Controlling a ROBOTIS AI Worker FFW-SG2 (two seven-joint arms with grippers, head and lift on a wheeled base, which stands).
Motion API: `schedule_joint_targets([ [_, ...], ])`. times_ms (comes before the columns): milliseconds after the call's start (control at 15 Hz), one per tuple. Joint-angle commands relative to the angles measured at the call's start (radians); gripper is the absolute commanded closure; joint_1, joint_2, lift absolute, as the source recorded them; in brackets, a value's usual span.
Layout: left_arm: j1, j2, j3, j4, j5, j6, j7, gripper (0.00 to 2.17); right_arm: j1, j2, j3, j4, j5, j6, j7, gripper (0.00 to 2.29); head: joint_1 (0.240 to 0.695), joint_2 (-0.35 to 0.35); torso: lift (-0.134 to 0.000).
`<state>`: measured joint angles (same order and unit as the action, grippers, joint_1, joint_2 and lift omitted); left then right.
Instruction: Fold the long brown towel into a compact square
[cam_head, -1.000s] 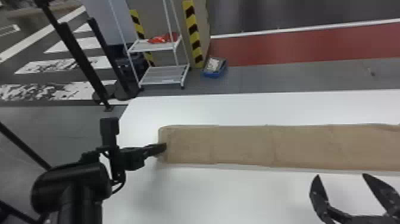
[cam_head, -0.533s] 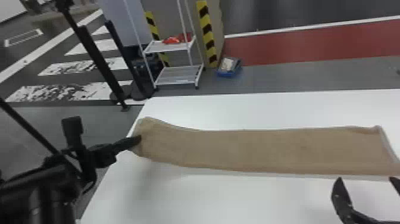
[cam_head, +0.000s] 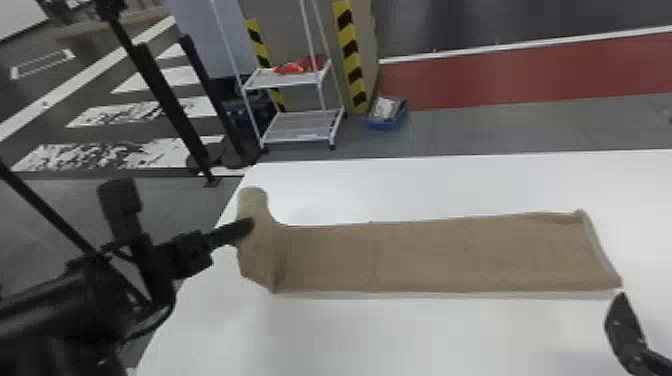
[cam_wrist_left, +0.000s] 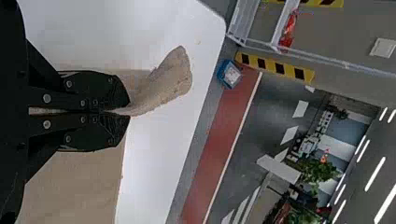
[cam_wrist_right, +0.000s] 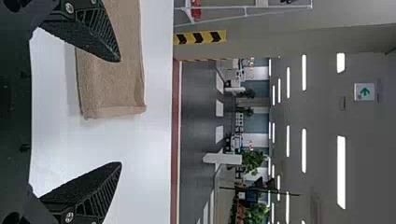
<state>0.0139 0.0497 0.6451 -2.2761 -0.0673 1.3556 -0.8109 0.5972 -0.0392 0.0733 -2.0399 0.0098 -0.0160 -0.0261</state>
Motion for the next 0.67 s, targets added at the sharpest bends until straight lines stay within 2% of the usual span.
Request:
schedule_joint_targets([
  [0, 0.023, -0.052, -0.248, -0.161, -0.052, 0.126, 0.076, 2.15, 0.004, -0.001, -0.006, -0.003, -0.005, 0.003, 0.0, 0.1, 0.695, 0.312, -0.126],
  [67, 0.023, -0.052, -0.395, -0.181, -0.127, 0.132, 0.136, 2.15, 0.006, -0.004, -0.006, -0.005, -0.008, 0.003, 0.0, 0.1, 0.695, 0.262, -0.126],
  [133, 0.02, -0.052, -0.515, -0.189, -0.193, 0.132, 0.197, 2.15, 0.007, -0.007, -0.004, -0.006, -0.01, 0.003, 0.0, 0.1, 0.695, 0.176, -0.126],
  [200, 0.012, -0.052, -0.636, -0.187, -0.272, 0.132, 0.249, 2.15, 0.009, -0.011, -0.001, -0.008, -0.014, 0.006, 0.0, 0.1, 0.695, 0.142, -0.126],
  [267, -0.002, -0.052, -0.72, -0.172, -0.327, 0.132, 0.302, 2.15, 0.006, -0.022, 0.003, -0.006, -0.017, 0.006, 0.0, 0.1, 0.695, 0.103, -0.126],
  [333, -0.015, -0.052, -0.777, -0.14, -0.347, 0.132, 0.349, 2.15, 0.004, -0.033, 0.008, -0.008, -0.024, 0.009, 0.0, 0.1, 0.695, 0.075, -0.126],
  [467, -0.045, -0.052, -0.858, -0.069, -0.338, 0.132, 0.461, 2.15, 0.006, -0.044, 0.008, -0.006, -0.036, 0.009, 0.0, 0.1, 0.695, 0.017, -0.126],
  [600, -0.049, -0.052, -0.923, -0.029, -0.335, 0.132, 0.549, 2.15, 0.006, -0.057, 0.011, -0.006, -0.044, 0.009, 0.0, 0.1, 0.695, -0.003, -0.126],
])
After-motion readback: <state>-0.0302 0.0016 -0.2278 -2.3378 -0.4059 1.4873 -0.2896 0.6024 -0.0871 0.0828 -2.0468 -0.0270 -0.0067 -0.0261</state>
